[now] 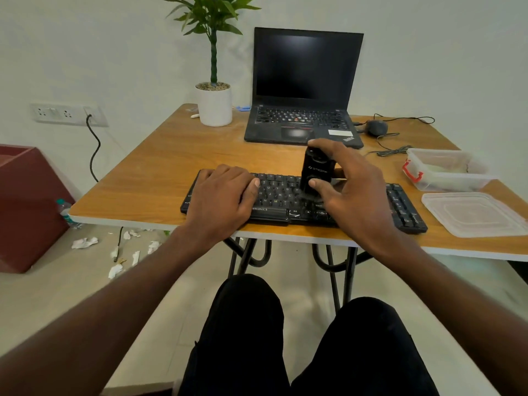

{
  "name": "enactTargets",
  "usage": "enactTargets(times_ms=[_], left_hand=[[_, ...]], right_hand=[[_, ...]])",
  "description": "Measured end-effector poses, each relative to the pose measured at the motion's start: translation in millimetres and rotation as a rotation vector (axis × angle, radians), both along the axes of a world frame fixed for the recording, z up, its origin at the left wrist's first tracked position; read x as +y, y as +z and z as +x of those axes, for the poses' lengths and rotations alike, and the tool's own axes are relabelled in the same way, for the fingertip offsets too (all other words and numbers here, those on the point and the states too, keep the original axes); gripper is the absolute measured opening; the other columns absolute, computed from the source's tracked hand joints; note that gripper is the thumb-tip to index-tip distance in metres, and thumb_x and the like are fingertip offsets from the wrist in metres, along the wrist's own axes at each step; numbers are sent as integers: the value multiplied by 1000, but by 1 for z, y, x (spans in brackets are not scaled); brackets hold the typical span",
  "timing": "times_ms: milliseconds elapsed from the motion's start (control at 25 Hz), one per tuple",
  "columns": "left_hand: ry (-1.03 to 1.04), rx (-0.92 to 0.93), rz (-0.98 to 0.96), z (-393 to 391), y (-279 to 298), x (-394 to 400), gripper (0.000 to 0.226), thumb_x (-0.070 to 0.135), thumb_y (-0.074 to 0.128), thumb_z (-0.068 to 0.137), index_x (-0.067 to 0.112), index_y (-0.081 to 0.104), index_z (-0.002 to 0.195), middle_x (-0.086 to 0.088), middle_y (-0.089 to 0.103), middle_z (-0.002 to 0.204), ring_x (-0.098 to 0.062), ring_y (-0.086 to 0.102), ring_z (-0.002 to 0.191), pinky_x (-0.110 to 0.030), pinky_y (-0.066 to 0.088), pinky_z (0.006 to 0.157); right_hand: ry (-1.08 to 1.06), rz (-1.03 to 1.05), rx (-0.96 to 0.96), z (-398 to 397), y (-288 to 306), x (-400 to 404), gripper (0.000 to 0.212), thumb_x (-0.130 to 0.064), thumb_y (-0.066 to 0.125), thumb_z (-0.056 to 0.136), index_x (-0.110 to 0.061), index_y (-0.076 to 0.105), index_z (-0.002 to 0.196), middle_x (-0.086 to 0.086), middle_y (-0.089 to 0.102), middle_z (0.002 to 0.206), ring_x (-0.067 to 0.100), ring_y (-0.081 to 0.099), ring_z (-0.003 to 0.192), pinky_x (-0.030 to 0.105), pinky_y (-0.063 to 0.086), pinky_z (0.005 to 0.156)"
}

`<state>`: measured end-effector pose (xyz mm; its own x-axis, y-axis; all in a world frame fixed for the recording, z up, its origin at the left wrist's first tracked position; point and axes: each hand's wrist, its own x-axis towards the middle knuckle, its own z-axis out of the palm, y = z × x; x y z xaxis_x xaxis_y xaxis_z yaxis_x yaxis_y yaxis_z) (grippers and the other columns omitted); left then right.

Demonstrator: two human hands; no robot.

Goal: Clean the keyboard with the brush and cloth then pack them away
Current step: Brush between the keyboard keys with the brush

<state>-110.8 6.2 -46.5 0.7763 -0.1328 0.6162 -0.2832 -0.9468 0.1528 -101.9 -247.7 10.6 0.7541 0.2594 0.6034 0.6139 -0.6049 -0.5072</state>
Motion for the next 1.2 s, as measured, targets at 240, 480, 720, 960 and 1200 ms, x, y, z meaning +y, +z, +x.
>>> enactTargets(times_ms=[240,480,720,960,1200], left_hand=[[-24,-128,42,-1,-5,-1,27,32,50,108,14,69,101,-1,64,100,-20,55,92,-41,38,85],[-67,-144,69,0,-5,-2,27,33,50,107,14,67,100,-2,64,94,-21,55,85,-43,40,84],[-82,-135,49,1,-5,-3,26,34,50,107,15,64,97,0,60,90,-13,44,82,-37,34,82],[-74,-89,42,0,-3,-5,25,33,48,107,16,62,98,1,57,91,-12,39,84,-37,34,81],[-77,-54,1,1,-4,-5,24,29,49,108,12,63,101,-1,58,92,-13,41,85,-34,34,80]], right_hand=[[294,8,257,0,5,1,63,-8,70,95,-42,50,145,-12,59,135,7,65,117,24,62,86],[55,-215,117,7,25,-11,65,-11,76,91,-37,48,144,-5,61,135,17,67,113,30,62,83],[-62,-315,152,11,31,-10,66,-11,78,88,-34,44,140,2,63,136,21,67,113,22,56,75],[244,-104,239,-4,15,21,62,-7,74,92,-35,46,140,-22,50,126,11,64,112,23,62,77],[-93,-571,328,16,51,-13,70,-3,76,85,-33,42,139,7,58,137,26,61,118,26,54,70]])
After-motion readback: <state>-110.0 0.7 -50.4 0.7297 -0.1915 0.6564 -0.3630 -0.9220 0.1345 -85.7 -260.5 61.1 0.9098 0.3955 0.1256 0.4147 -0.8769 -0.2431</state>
